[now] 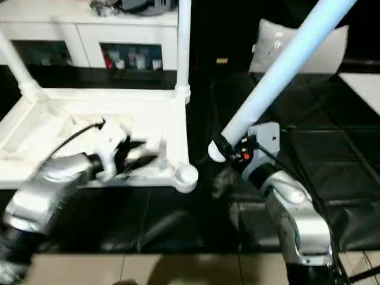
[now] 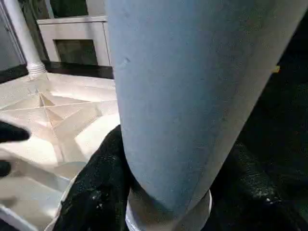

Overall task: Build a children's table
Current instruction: Insert table leg to table base

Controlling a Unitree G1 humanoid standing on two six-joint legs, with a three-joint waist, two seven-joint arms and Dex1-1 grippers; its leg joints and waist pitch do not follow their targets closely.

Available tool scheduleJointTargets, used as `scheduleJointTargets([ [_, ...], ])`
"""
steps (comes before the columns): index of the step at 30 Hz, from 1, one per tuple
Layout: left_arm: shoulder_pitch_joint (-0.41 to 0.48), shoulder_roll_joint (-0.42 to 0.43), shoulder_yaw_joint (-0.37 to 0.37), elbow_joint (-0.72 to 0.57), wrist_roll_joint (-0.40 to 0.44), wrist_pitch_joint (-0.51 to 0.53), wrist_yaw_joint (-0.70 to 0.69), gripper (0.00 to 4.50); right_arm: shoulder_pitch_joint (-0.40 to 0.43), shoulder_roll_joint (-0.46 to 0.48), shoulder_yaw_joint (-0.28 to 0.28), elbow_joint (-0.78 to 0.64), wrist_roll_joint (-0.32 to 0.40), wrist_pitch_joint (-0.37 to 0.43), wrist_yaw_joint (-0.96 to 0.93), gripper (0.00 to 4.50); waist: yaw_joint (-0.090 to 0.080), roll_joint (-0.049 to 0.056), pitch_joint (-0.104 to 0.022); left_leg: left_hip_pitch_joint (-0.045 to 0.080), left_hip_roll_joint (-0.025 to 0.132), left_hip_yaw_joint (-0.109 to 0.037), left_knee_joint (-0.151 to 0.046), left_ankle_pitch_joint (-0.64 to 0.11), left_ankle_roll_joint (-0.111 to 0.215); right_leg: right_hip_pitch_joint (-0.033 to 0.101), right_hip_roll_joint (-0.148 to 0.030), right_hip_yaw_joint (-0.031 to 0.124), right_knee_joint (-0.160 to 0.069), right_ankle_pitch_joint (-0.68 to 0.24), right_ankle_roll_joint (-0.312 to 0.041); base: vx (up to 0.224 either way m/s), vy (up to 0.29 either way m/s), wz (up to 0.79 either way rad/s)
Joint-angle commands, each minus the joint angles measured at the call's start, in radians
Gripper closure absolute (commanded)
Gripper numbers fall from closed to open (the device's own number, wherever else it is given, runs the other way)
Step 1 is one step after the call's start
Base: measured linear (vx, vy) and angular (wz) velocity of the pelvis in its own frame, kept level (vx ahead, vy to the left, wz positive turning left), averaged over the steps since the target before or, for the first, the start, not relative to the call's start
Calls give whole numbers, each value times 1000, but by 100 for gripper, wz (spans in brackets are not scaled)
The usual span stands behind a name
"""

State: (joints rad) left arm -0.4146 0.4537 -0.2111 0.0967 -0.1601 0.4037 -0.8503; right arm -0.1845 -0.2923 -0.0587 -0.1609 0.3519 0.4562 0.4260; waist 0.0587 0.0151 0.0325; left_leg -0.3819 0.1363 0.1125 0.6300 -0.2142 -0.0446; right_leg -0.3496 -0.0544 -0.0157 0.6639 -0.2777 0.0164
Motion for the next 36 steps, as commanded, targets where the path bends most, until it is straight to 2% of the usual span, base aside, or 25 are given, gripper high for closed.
scheduleJointTargets([
  [1,-28,10,-39,39,19,-48,-86,189,-20,-16,12,0,29,51,28,260,-3,-3,-27,38,68,-7,-103,-290,-32,22,-78,34,-101,-144,-208,-104,14,2],
  [3,-61,34,-82,106,43,-101,-158,189,-20,-38,38,2,8,8,72,260,2,-16,-23,44,74,1,-107,-335,-40,16,-92,43,-121,-305,-191,-97,10,4],
  [4,-80,35,-96,144,61,-131,-169,207,-21,-39,43,4,1,-4,81,260,5,-13,-27,35,76,2,-110,-303,-41,20,-95,44,-121,-315,-174,-81,9,0],
  [5,-83,35,-98,149,63,-136,-171,225,-21,-39,43,4,1,-4,82,260,5,-11,-29,34,78,3,-110,-286,-43,19,-94,43,-117,-294,-172,-63,11,-6],
  [7,-129,29,-122,238,77,-192,-207,225,-21,-38,47,5,4,1,100,260,3,-6,-34,30,81,6,-113,-250,-46,18,-90,37,-110,-215,-181,-31,5,-3],
  [8,-135,27,-126,250,80,-198,-212,229,-20,-39,49,3,5,2,103,260,3,-8,-36,31,80,8,-112,-246,-45,16,-89,36,-110,-197,-184,0,0,0],
  [9,-174,14,-147,324,105,-244,-235,239,-16,-43,59,-8,12,9,114,260,2,-6,-34,32,80,10,-114,-264,-46,11,-87,36,-113,-187,-188,0,0,0],
  [10,-176,13,-147,328,106,-246,-236,266,-16,-44,59,-8,12,9,114,260,3,-8,-39,33,80,11,-112,-256,-46,13,-89,37,-109,-151,-196,0,0,0],
  [11,-184,9,-149,346,111,-260,-240,266,-16,-44,60,-10,13,11,113,260,4,-8,-39,31,82,11,-112,-248,-43,14,-91,37,-107,-131,-201,0,0,0],
  [12,-198,0,-150,376,117,-278,-239,268,-16,-46,61,-12,13,11,112,260,5,-4,-40,30,81,12,-111,-234,-39,12,-90,37,-104,-93,-212,0,0,0],
  [13,-210,-6,-150,402,121,-294,-241,277,-15,-48,63,-11,12,9,112,260,4,-8,-41,28,81,15,-109,-216,-33,14,-90,38,-102,-54,-222,0,0,0],
  [15,-240,-17,-162,467,134,-335,-259,309,-9,-52,64,-13,9,3,116,260,6,-4,-44,26,81,17,-105,-189,-22,16,-91,38,-100,-8,-231,0,0,0],
  [17,-258,-24,-171,510,142,-361,-277,313,-4,-53,62,-15,6,-1,120,260,8,-7,-45,24,81,19,-103,-160,-12,19,-91,38,-97,35,-239,0,0,0],
  [18,-258,-24,-171,510,142,-361,-277,321,-4,-53,62,-15,6,-1,120,260,9,-5,-46,24,81,21,-101,-149,-7,19,-91,38,-96,57,-244,0,0,0],
  [19,-272,-28,-177,547,151,-385,-291,334,-1,-53,61,-17,3,-3,122,260,10,-7,-49,22,82,21,-98,-125,2,23,-92,37,-92,94,-252,0,0,0],
  [20,-284,-28,-188,577,162,-396,-306,347,2,-54,60,-19,2,-2,125,260,11,-2,-51,22,81,21,-96,-111,6,21,-91,37,-90,113,-253,0,0,0],
  [22,-304,-31,-195,631,184,-425,-311,368,8,-57,64,-28,7,8,129,260,14,-2,-57,19,80,23,-90,-63,25,21,-88,36,-82,199,-257,0,0,0],
  [24,-316,-35,-192,665,194,-443,-304,388,12,-58,67,-35,10,12,130,260,15,-3,-52,16,82,23,-92,-83,34,22,-91,34,-84,192,-268,0,0,0],
  [25,-322,-37,-190,682,195,-452,-307,396,13,-58,69,-38,11,12,130,260,14,-5,-50,17,83,23,-94,-101,31,22,-92,34,-87,168,-273,0,0,0],
  [28,-325,-39,-185,691,187,-453,-326,424,15,-60,71,-40,12,13,133,260,14,-3,-47,20,88,22,-99,-136,18,19,-93,34,-89,112,-278,0,0,0],
  [31,-338,-41,-189,715,194,-462,-346,440,10,-63,76,-37,13,17,144,260,13,-7,-47,21,87,24,-99,-127,19,19,-93,36,-90,115,-281,0,0,0],
  [36,-369,-36,-221,783,249,-504,-364,450,-21,-74,105,-20,3,21,179,260,11,-8,-46,19,87,25,-97,-116,31,21,-95,37,-91,130,-282,0,0,0],
])
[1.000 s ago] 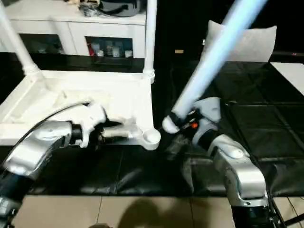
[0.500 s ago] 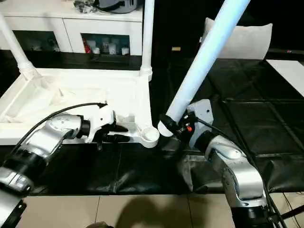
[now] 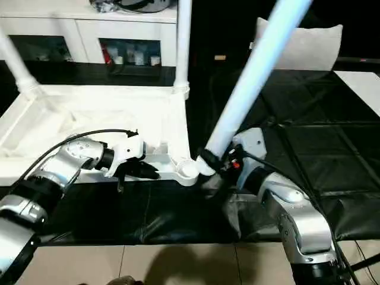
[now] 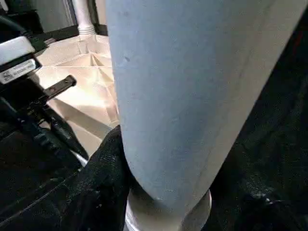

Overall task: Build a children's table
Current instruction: Insert table leg to table base

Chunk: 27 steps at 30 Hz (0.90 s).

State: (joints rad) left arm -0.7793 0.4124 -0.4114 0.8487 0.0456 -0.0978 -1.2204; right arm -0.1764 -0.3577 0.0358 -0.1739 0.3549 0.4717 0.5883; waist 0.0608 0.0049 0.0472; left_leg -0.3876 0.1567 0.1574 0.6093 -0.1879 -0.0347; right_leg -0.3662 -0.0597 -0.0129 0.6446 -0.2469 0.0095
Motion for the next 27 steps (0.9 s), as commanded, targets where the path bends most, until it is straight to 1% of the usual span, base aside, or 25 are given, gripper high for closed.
scheduleJointTargets([
  [1,-9,6,-26,40,53,-10,7,450,-37,-11,17,-1,-4,5,23,260,8,2,-60,24,66,-20,-78,-152,19,38,-90,34,-73,78,-277,0,0,0],
  [2,-15,8,-37,47,68,-17,8,450,-52,-12,27,12,-11,1,31,260,7,2,-58,25,67,-20,-79,-159,16,37,-90,35,-75,64,-276,0,0,0],
  [3,-18,9,-47,50,80,-20,10,450,-68,-12,36,26,-15,0,40,260,6,3,-56,28,68,-20,-80,-183,8,34,-90,35,-77,27,-276,0,0,0],
  [4,-21,6,-48,50,85,-16,12,450,-83,-10,47,42,-25,-10,46,260,5,3,-56,28,69,-20,-81,-190,4,35,-90,35,-78,13,-278,0,0,0],
  [5,-23,0,-42,44,80,-1,14,450,-95,-9,58,56,-33,-22,57,260,6,12,-55,30,70,-21,-83,-204,-9,31,-91,36,-79,-10,-277,0,0,0],
  [6,-21,-7,-31,34,65,14,8,450,-104,-6,67,68,-39,-36,67,260,3,7,-56,30,69,-19,-82,-212,-16,32,-90,36,-78,-10,-282,0,0,0],
  [7,-15,-17,-14,13,40,30,-1,450,-115,0,73,85,-46,-52,70,260,5,8,-56,31,70,-18,-82,-207,-18,31,-90,37,-78,3,-286,0,0,0],
  [8,-10,-26,2,-2,18,41,-11,450,-125,5,76,99,-49,-58,70,260,6,8,-57,29,70,-19,-82,-200,-17,33,-91,36,-76,14,-289,0,0,0],
  [10,4,-38,22,-31,-17,59,-35,450,-145,9,81,131,-44,-48,81,260,7,5,-60,28,69,-18,-79,-170,-4,34,-90,35,-72,59,-296,0,0,0],
  [11,13,-36,20,-34,-15,41,-37,450,-156,4,89,153,-45,-27,86,260,8,7,-63,27,69,-18,-78,-149,5,36,-89,34,-70,93,-300,0,0,0],
  [12,14,-36,18,-32,-12,37,-35,450,-157,3,90,156,-46,-25,88,260,10,8,-64,27,70,-17,-76,-128,14,35,-89,34,-67,134,-303,0,0,0],
  [13,17,-29,9,-22,12,5,-14,450,-165,-5,103,177,-58,-16,95,260,11,-4,-65,27,70,-15,-74,-115,24,36,-87,33,-67,156,-304,0,0,0],
  [14,19,-25,6,-20,22,-5,-5,450,-170,-8,110,188,-66,-16,98,260,14,-5,-67,24,68,-15,-72,-88,41,40,-89,32,-63,189,-304,0,0,0],
  [15,22,-22,5,-19,27,-11,-2,450,-173,-9,115,196,-69,-15,102,260,16,-4,-67,24,69,-14,-71,-74,51,39,-89,31,-62,200,-302,0,0,0],
  [16,27,-19,8,-28,26,-8,-10,450,-179,-9,122,212,-77,-10,105,260,18,-3,-67,24,69,-14,-70,-72,54,38,-90,31,-61,201,-302,0,0,0],
  [18,34,-13,12,-45,21,-3,-27,450,-187,-9,130,232,-82,2,113,260,20,-4,-63,23,71,-14,-74,-98,50,37,-92,31,-65,143,-295,0,0,0],
  [19,38,-10,14,-57,23,0,-31,450,-192,-10,139,245,-86,12,117,260,21,-3,-61,27,74,-13,-76,-117,40,34,-93,31,-68,109,-293,0,0,0],
  [21,42,-4,12,-70,27,2,-33,450,-199,-15,156,259,-91,24,130,260,20,-3,-59,27,74,-12,-79,-133,28,34,-91,32,-70,78,-287,0,0,0],
  [23,41,2,11,-70,29,-10,-40,450,-203,-10,161,262,-85,32,137,260,20,-3,-60,27,74,-11,-79,-131,20,34,-91,33,-70,73,-281,0,0,0],
  [24,41,3,11,-70,29,-15,-44,450,-205,-7,161,263,-81,34,139,260,20,-2,-60,27,74,-10,-78,-127,19,33,-91,34,-70,80,-279,0,0,0],
  [26,40,2,12,-75,24,-15,-51,450,-209,6,154,275,-68,40,145,260,19,-3,-61,27,72,-9,-77,-116,20,34,-89,34,-68,103,-279,0,0,0],
  [27,41,1,13,-78,23,-14,-53,450,-212,12,153,288,-65,41,146,260,19,-1,-62,27,71,-9,-78,-112,21,34,-90,34,-68,113,-282,0,0,0],
])
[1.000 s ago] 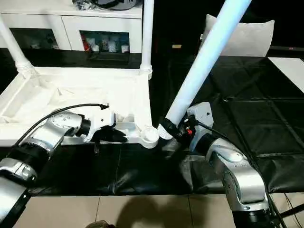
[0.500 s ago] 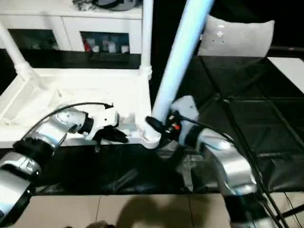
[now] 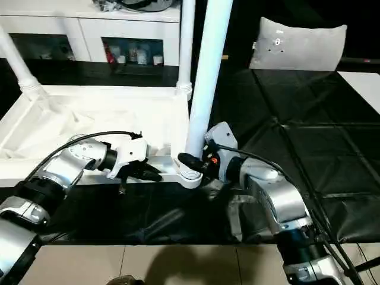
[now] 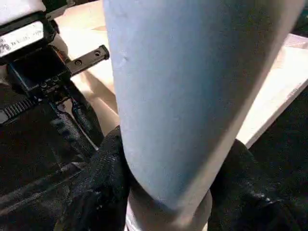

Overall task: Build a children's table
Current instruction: Insert table leg to table base

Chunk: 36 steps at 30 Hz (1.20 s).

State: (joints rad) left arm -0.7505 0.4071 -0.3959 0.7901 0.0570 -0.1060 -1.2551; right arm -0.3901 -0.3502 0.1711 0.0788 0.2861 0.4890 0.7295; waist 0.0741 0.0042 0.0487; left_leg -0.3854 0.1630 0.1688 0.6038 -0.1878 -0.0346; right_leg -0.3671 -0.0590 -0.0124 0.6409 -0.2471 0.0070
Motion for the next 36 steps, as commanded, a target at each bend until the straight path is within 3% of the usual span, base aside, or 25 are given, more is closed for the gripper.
scheduleJointTargets([
  [1,12,6,-2,-21,10,-5,-20,450,1,8,17,42,5,25,5,260,5,-1,-63,24,65,-20,-72,-111,21,35,-91,33,-65,116,-280,0,0,0],
  [8,-2,4,4,-16,10,-4,-24,450,4,18,7,116,1,12,21,260,-2,4,-60,27,67,-19,-77,-159,1,33,-89,34,-71,62,-288,0,0,0],
  [16,-15,7,8,2,14,-9,-25,450,29,-22,17,77,16,34,93,260,2,8,-64,26,67,-19,-73,-120,17,37,-88,32,-64,155,-295,0,0,0],
  [20,-21,3,10,7,19,-10,-23,450,12,-16,4,95,20,21,92,260,7,9,-64,27,68,-19,-74,-129,17,36,-89,32,-65,147,-298,0,0,0],
  [23,-21,0,10,6,20,-12,-20,450,6,8,-14,132,28,1,84,260,7,9,-61,29,69,-18,-76,-162,2,34,-91,33,-70,93,-301,0,0,0],
  [27,-23,-4,24,13,16,-12,-1,450,21,53,-83,201,85,-4,75,260,5,8,-60,29,69,-19,-79,-185,-8,32,-91,34,-72,60,-303,0,0,0],
  [29,-25,0,29,17,16,-12,4,450,54,72,-128,226,117,-19,73,260,7,10,-60,30,70,-18,-80,-190,-8,31,-92,34,-73,56,-303,0,0,0],
  [32,-25,1,30,16,16,-11,4,450,74,82,-147,228,132,-33,74,260,10,12,-61,28,70,-20,-80,-169,-3,32,-90,32,-70,90,-300,0,0,0],
  [36,-25,0,33,15,14,-11,6,450,135,99,-161,205,113,-131,56,260,14,12,-61,29,71,-19,-81,-187,-6,31,-94,33,-73,80,-295,0,0,0],
])
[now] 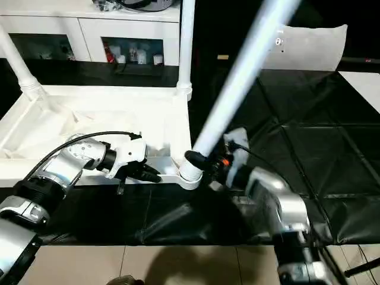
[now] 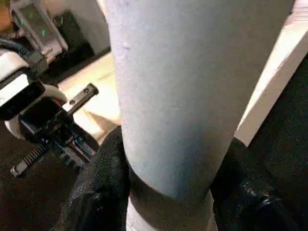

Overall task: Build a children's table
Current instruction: Insert table leg to table base

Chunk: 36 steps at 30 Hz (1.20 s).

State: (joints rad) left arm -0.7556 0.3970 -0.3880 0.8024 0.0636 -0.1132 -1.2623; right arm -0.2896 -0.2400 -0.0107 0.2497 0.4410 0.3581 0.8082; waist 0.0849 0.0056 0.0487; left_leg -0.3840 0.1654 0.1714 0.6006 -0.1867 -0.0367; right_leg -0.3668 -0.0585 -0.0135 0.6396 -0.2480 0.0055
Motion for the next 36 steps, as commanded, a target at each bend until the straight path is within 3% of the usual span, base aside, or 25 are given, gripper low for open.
scheduleJointTargets([
  [1,-21,10,25,5,8,-5,14,450,48,-14,29,22,-66,-39,-33,260,3,15,-59,28,69,-23,-81,-200,-10,28,-92,34,-74,66,-287,0,0,0],
  [4,-22,11,24,8,10,-11,15,450,62,-52,88,7,-163,-124,-44,260,0,15,-56,29,69,-24,-84,-228,-24,27,-90,34,-78,20,-277,0,0,0],
  [5,-22,11,22,8,12,-12,12,450,62,-67,111,7,-193,-140,-45,260,-1,20,-55,29,67,-24,-84,-231,-28,27,-90,36,-79,11,-272,0,0,0],
  [7,-21,13,16,5,17,-15,8,450,57,-93,147,10,-233,-141,-37,260,-2,21,-55,30,68,-24,-85,-241,-29,27,-90,37,-80,0,-270,0,0,0],
  [9,-21,15,11,3,20,-18,3,450,50,-103,166,13,-249,-130,-22,260,-4,17,-53,27,67,-24,-85,-233,-19,29,-89,38,-81,12,-267,0,0,0],
  [12,-21,16,1,3,28,-28,-7,450,32,-116,211,32,-259,-103,33,260,-6,26,-52,30,68,-25,-87,-264,-23,26,-89,38,-85,-29,-269,0,0,0],
  [18,-55,4,-11,35,49,-59,-2,450,-8,-142,302,76,-284,-73,116,260,-14,22,-56,27,66,-24,-83,-235,-5,31,-87,37,-82,27,-282,0,0,0],
  [24,-109,2,-8,94,69,-82,9,450,-44,-130,312,91,-293,-54,123,260,-17,25,-53,30,69,-25,-87,-278,-15,26,-90,38,-90,-73,-279,0,0,0],
  [28,-125,10,-8,117,75,-98,3,450,-71,-108,322,114,-292,-41,123,260,-20,25,-52,29,69,-26,-90,-295,-24,24,-91,38,-91,-93,-277,0,0,0],
  [29,-128,10,-8,122,77,-101,1,450,-77,-107,328,120,-297,-44,125,260,-21,31,-51,28,68,-27,-91,-305,-28,23,-92,38,-92,-107,-276,0,0,0],
  [31,-137,9,-5,136,80,-109,1,450,-89,-98,335,128,-295,-44,132,260,-24,27,-50,29,68,-28,-93,-324,-32,21,-92,39,-96,-144,-271,0,0,0],
  [36,-153,5,3,167,85,-130,12,450,-109,-88,347,127,-297,-53,157,261,-21,29,-52,30,70,-27,-94,-314,-31,20,-92,40,-95,-114,-273,0,0,0],
])
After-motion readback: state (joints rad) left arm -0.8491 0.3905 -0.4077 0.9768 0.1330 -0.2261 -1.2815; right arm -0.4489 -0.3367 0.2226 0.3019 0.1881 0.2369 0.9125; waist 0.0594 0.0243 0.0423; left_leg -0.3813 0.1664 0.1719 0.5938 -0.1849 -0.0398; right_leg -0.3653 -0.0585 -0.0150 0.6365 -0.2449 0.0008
